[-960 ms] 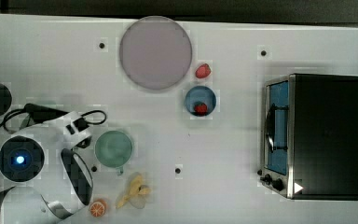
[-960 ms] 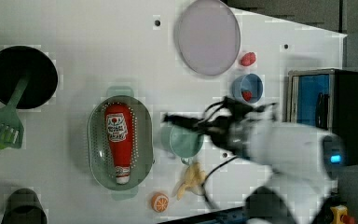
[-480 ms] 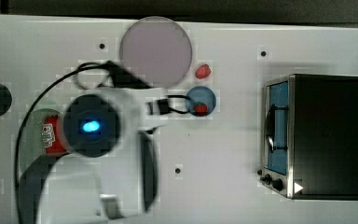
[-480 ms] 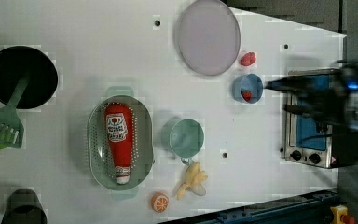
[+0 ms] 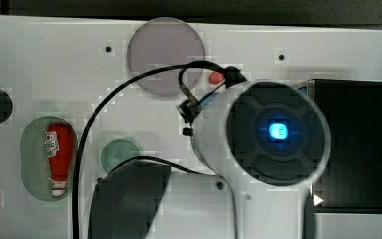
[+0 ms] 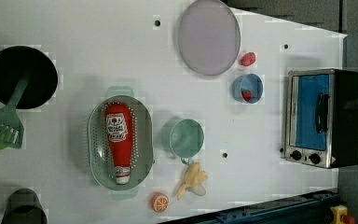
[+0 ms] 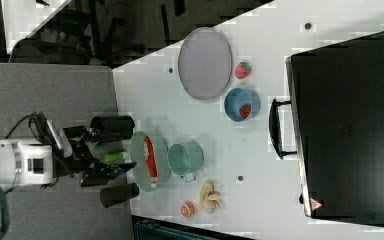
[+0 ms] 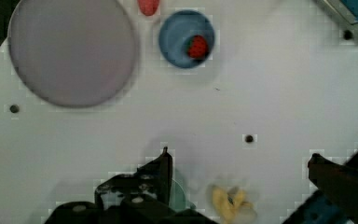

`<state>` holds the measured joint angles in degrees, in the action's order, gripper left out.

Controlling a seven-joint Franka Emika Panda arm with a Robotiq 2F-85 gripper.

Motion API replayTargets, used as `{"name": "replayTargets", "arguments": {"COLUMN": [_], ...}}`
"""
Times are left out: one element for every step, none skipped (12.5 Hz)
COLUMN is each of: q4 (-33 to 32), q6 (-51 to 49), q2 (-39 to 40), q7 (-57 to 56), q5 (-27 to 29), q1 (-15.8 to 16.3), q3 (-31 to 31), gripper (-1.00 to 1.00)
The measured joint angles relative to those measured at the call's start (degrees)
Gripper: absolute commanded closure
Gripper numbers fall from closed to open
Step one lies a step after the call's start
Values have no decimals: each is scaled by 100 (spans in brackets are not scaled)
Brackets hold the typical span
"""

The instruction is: Pick Ketchup from the table and place it in strainer.

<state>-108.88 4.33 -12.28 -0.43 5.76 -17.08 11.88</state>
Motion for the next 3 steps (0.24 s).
{"name": "replayTargets", "arguments": {"q4": [140, 196, 218], "q6": [-145, -146, -151], "q2": [3, -9, -24], "q7": [0, 0, 0], "q5": [-16, -23, -2], "q1": [-10, -6, 28], "q3": [5, 45, 97], "gripper": [-100, -100, -100]}}
